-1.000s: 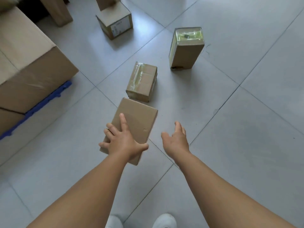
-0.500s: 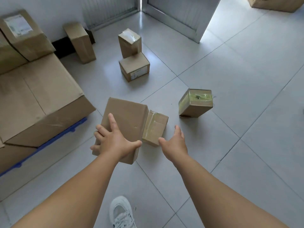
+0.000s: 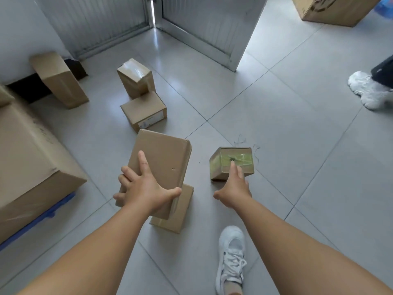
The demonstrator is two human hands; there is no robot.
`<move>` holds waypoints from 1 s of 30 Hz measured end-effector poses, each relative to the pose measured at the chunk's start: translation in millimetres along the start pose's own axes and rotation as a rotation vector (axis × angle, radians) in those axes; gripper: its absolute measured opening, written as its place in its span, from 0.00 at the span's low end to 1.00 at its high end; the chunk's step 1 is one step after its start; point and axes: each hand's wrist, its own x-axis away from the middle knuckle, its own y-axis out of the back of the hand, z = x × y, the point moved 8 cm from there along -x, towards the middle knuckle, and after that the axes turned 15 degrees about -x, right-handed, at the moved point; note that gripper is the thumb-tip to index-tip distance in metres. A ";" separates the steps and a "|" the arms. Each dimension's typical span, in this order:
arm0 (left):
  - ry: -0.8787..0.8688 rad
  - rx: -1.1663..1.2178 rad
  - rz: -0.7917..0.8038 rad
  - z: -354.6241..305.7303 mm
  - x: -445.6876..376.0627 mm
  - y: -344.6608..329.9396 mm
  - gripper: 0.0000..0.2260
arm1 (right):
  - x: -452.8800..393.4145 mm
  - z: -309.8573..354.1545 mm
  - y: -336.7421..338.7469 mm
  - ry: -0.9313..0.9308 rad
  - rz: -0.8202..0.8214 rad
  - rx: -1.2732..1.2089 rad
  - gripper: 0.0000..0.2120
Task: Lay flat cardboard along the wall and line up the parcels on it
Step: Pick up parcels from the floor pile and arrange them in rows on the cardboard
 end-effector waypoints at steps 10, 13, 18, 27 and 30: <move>0.171 -0.005 0.066 -81.3 -61.8 -22.5 0.62 | -126.4 -12.3 28.7 0.150 0.179 0.570 0.54; 0.217 0.003 0.075 -86.3 -72.5 -30.5 0.62 | -147.9 -12.3 25.5 0.195 0.212 0.685 0.55; 0.263 0.052 0.094 -89.1 -81.9 -40.7 0.62 | -172.0 -9.3 10.4 0.238 0.244 0.817 0.58; 0.344 0.117 0.102 -56.5 -75.4 -39.0 0.62 | -169.3 4.4 6.0 0.315 0.197 0.804 0.58; 0.376 0.157 0.077 -33.2 -66.7 -23.7 0.62 | -150.8 21.6 11.4 0.355 0.151 0.757 0.58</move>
